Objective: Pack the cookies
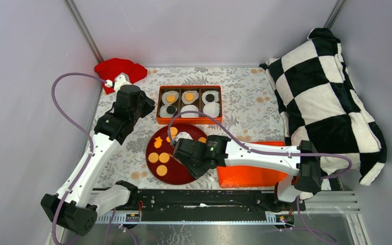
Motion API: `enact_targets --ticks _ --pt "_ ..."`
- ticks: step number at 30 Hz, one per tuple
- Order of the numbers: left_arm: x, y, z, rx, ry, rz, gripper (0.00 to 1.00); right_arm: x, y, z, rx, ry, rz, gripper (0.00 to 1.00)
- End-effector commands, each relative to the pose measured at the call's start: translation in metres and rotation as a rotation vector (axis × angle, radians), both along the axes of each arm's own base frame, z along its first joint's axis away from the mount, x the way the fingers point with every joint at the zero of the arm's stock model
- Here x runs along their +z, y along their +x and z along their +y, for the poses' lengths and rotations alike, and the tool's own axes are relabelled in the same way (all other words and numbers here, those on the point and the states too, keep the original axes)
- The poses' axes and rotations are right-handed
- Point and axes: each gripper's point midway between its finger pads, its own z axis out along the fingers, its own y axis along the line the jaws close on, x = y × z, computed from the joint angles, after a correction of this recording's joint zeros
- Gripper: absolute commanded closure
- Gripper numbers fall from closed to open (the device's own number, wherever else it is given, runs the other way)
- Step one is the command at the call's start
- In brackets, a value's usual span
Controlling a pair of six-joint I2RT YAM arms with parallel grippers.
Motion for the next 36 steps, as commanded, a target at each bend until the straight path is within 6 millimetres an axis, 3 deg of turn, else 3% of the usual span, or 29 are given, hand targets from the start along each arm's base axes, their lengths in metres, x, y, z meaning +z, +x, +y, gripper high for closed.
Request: enact_targets --ticks 1,10,20,25,29,32,36 --pt "0.001 -0.003 0.003 0.003 0.021 -0.005 0.74 -0.020 -0.010 0.009 0.060 0.000 0.056 0.63" --pt "0.002 -0.001 0.004 0.007 0.031 -0.007 0.74 -0.028 -0.004 0.029 0.117 -0.017 0.042 0.48" --pt "-0.003 -0.001 0.006 0.019 0.040 0.002 0.74 -0.034 0.000 0.046 0.138 -0.010 0.048 0.48" --pt "-0.007 0.001 0.005 0.016 0.044 0.014 0.74 -0.042 0.007 0.052 0.118 0.003 0.091 0.57" --pt "-0.008 0.001 0.006 0.019 0.047 0.015 0.74 -0.035 0.012 0.053 0.104 0.036 0.093 0.79" --pt "-0.007 0.003 0.005 0.018 0.044 0.013 0.74 -0.016 0.022 0.052 0.087 0.060 0.029 0.85" --pt "-0.008 0.009 0.001 0.012 0.039 0.018 0.74 0.024 0.052 0.047 0.027 0.096 -0.117 0.87"
